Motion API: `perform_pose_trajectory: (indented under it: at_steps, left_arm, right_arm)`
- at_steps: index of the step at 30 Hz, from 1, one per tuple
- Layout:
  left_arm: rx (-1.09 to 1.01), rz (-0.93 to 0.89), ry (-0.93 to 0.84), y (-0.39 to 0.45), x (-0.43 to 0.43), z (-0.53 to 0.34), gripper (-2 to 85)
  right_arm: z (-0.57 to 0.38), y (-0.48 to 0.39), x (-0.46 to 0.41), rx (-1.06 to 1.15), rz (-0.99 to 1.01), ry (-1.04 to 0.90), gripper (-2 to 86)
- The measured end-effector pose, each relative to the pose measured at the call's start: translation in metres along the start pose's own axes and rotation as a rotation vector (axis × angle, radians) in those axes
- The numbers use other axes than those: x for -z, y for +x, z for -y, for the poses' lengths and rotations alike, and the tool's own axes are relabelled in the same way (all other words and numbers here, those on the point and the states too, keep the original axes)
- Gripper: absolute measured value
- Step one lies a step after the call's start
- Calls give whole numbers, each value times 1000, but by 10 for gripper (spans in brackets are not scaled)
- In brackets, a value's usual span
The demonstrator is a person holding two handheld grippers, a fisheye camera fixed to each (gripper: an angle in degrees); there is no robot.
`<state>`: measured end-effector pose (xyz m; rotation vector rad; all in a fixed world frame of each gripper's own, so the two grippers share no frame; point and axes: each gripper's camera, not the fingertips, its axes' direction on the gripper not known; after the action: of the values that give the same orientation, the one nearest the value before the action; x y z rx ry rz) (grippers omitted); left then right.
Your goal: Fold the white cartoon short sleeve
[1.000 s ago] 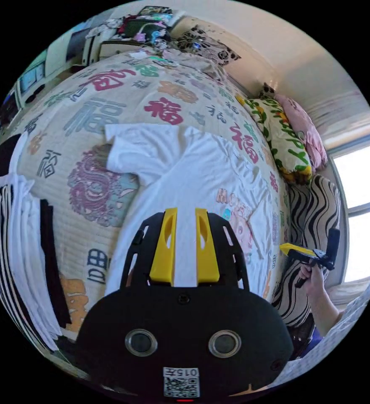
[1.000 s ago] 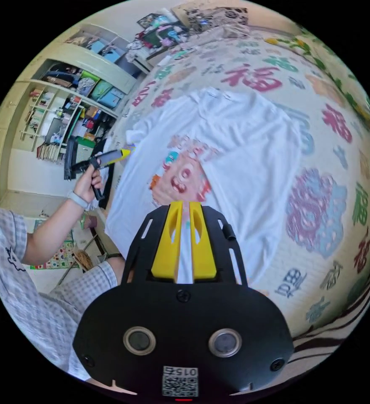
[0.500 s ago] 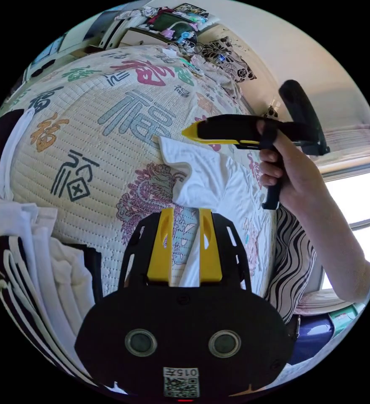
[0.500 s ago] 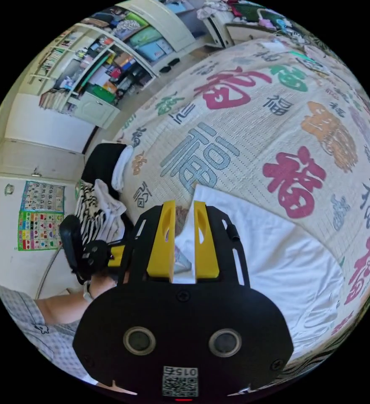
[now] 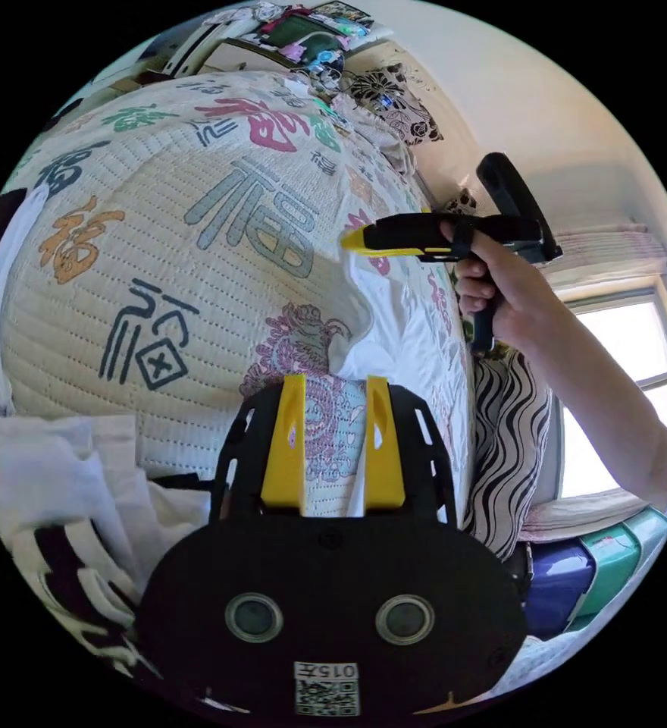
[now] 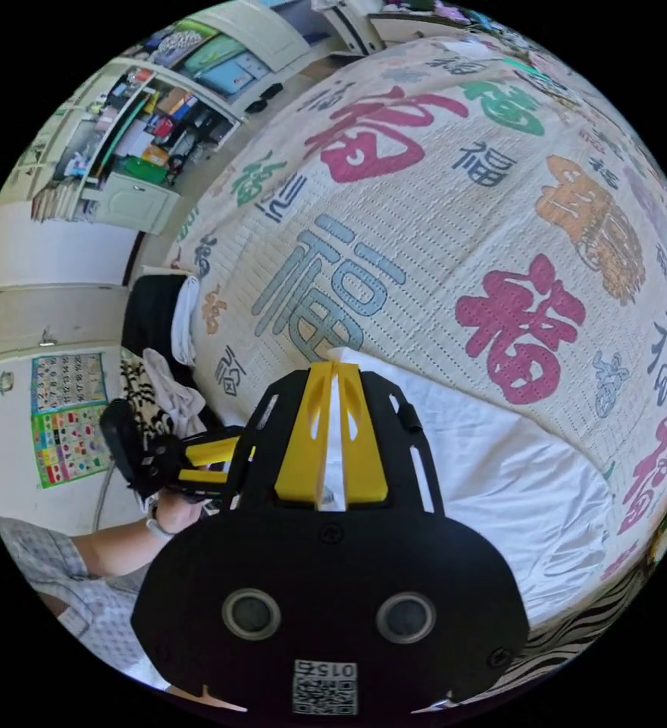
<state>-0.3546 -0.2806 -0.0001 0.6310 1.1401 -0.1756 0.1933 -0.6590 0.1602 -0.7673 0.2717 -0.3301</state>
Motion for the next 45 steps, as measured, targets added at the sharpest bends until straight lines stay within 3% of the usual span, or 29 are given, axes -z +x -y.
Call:
perform_pose_trajectory:
  at_steps: [5, 10, 14, 17, 23, 30, 41, 45]
  left_arm:
    - [-271, 75, -4, 28, 3, 11, 123]
    - [-469, 72, -130, 54, 2, 25, 126]
    - [-646, 180, -219, 79, -10, 36, 121]
    - [-700, 177, -307, 87, -27, 47, 72]
    - [-794, 255, -446, 104, -68, 54, 85]
    - [-985, 221, -452, 151, -97, 37, 94]
    - [-1013, -34, -413, 186, -93, 14, 107]
    - [-1028, 112, -384, 205, -119, -18, 105]
  right_arm:
    - [-20, 12, 50, -25, 85, 75, 1]
    - [-44, 26, 84, -34, 81, 117, 1]
    - [-65, 43, 98, -60, 51, 109, 1]
    - [-78, 56, 102, -92, 37, 93, 1]
    - [-104, 77, 109, -135, 18, 78, 2]
    - [-139, 100, 105, -182, 17, 54, 2]
    - [-177, 130, 96, -241, 93, 95, 2]
    - [-183, 139, 91, -247, 101, 105, 3]
